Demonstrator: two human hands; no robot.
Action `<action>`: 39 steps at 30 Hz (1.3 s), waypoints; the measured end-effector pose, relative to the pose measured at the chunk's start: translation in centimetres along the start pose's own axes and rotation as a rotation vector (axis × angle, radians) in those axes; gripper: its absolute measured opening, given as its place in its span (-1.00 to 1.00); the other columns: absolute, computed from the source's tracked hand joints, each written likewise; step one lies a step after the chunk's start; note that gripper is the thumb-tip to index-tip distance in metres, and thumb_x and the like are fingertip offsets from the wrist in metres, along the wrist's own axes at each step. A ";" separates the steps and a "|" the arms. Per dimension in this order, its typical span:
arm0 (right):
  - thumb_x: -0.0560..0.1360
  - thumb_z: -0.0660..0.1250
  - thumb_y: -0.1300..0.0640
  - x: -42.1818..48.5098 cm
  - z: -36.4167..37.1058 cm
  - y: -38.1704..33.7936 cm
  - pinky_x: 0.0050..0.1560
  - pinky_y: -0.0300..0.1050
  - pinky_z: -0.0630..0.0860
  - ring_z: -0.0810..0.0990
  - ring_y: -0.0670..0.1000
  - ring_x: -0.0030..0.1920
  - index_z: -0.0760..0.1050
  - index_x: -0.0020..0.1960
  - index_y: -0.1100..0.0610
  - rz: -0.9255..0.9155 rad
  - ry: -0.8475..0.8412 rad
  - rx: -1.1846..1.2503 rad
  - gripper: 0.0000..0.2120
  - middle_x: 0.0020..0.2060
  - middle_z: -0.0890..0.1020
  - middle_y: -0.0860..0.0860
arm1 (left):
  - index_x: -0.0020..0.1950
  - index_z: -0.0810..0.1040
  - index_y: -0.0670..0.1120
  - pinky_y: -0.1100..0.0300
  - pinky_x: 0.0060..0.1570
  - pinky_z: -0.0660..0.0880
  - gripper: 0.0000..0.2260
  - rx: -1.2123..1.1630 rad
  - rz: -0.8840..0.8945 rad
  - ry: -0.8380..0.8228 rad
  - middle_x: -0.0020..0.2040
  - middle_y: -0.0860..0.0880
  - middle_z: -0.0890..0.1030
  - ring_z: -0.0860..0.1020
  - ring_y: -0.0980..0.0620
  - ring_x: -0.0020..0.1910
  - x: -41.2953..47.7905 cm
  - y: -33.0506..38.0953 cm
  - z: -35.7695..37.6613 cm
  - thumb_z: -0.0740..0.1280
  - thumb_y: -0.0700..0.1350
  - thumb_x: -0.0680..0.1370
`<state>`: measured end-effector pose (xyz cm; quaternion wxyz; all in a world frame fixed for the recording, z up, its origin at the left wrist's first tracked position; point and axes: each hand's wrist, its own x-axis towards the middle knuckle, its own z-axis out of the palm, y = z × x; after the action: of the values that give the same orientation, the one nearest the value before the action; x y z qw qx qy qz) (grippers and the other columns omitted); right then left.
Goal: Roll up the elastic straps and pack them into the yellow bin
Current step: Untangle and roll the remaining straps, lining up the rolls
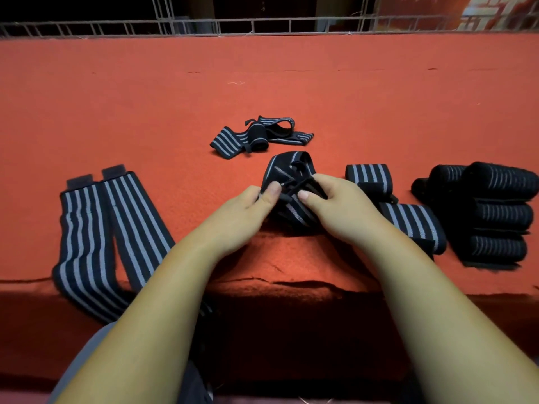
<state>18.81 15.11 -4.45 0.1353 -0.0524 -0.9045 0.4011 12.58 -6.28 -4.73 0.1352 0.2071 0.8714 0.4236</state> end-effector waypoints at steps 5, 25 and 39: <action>0.71 0.31 -0.05 -0.5 -0.3 -0.2 0.32 0.15 0.61 0.73 -0.07 0.12 0.68 0.18 -0.11 0.142 0.037 0.215 -0.82 0.03 0.78 -0.18 | 0.66 0.38 0.25 0.14 0.56 0.20 -0.31 0.062 0.062 -0.045 0.61 0.14 0.46 0.36 0.10 0.62 -0.1 0.3 0.2 -0.11 0.50 0.65; 0.66 0.36 -0.01 -1.8 -3.5 -0.7 -0.38 -0.18 0.42 0.50 -0.04 -0.35 0.65 0.00 0.05 0.232 0.417 0.602 -0.83 -0.31 0.57 -0.05 | -0.14 0.53 -0.04 0.02 -0.14 0.36 -0.72 0.404 0.119 0.343 -0.21 0.00 0.50 0.58 -0.13 -0.12 1.6 0.3 3.6 0.33 0.06 0.70; 0.76 0.20 -0.15 -1.7 -2.8 -0.7 0.21 0.02 0.62 0.72 -0.12 0.07 0.68 0.13 -0.07 0.113 0.246 0.325 -0.70 0.00 0.77 -0.14 | 0.44 0.60 0.13 -0.02 0.05 0.63 -0.72 -0.801 0.141 -0.041 0.25 -0.02 0.73 0.75 -0.07 0.01 1.2 4.8 3.2 0.23 0.11 0.77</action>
<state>21.29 16.23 -2.47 0.2288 -0.1291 -0.8000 0.5394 13.99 -0.89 -2.93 0.1930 0.2059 0.6183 0.7335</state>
